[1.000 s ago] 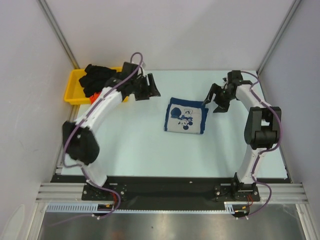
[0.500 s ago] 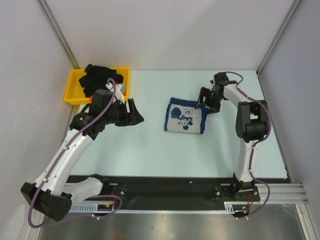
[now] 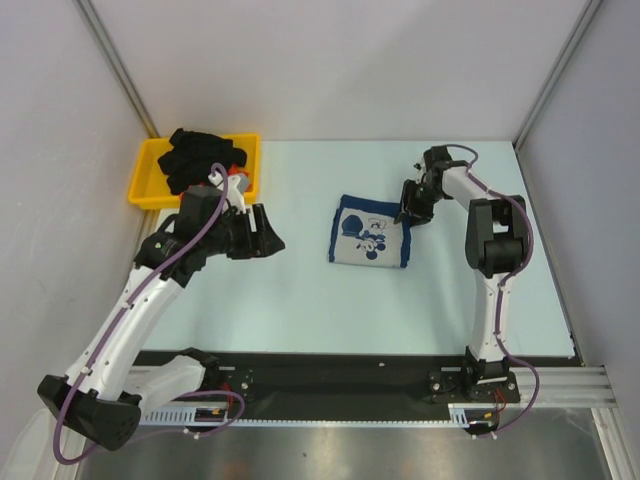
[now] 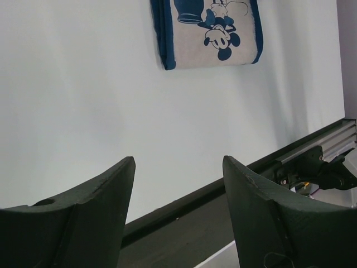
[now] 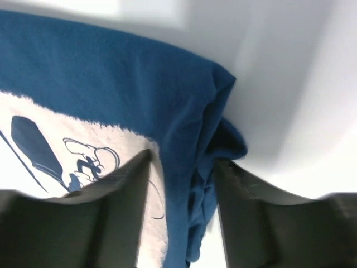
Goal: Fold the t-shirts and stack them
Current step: Neatly place the folded tshirt to the corner
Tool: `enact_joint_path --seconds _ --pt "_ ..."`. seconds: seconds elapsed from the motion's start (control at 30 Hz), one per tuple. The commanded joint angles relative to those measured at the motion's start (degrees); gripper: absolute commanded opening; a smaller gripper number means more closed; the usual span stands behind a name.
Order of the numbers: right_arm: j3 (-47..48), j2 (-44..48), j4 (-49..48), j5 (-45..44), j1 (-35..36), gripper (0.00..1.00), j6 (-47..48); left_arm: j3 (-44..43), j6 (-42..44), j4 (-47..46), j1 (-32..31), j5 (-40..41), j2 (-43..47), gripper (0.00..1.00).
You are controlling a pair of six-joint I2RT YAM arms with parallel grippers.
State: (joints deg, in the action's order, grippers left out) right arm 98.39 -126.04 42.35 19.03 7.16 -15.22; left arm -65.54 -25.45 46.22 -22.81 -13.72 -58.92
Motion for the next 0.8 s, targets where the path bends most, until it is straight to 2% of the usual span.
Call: enact_joint_path --seconds 0.0,0.07,0.13,0.17,0.27,0.4,0.57,0.63,0.77 --pt "2.4 -2.8 0.0 4.2 -0.3 0.45 1.9 0.1 0.0 -1.4 0.2 -0.8 0.4 0.70" --pt "1.8 -3.2 -0.3 6.2 -1.1 0.28 2.1 0.3 -0.2 -1.8 0.3 -1.1 0.3 0.70" --pt "0.1 -2.3 -2.4 7.7 -2.8 0.24 1.1 0.6 -0.3 -2.1 0.3 -1.3 0.6 0.70" --pt "-1.5 -1.9 -3.1 8.2 -3.4 0.04 0.4 0.7 -0.3 -2.2 0.4 -1.5 0.6 0.70" --pt "-6.3 1.0 -6.0 10.6 -6.6 0.00 -2.7 0.8 0.0 -2.1 0.7 -2.1 0.6 0.70" --pt "-13.6 7.5 -9.2 8.1 -9.0 0.00 -7.7 0.9 0.0 -3.1 0.9 -3.2 0.3 0.70" --pt "-22.1 16.9 -11.1 1.1 -10.9 0.00 -18.4 0.8 0.1 -4.6 1.1 -5.1 -0.9 0.70" --pt "-26.8 20.6 -10.2 -4.8 -11.8 0.00 -22.1 0.8 0.1 -5.0 1.0 -5.6 -0.9 0.70" --pt "-37.4 32.7 -10.0 -12.3 -17.6 0.00 -31.3 1.7 0.1 -5.4 1.0 -7.1 0.2 0.70"
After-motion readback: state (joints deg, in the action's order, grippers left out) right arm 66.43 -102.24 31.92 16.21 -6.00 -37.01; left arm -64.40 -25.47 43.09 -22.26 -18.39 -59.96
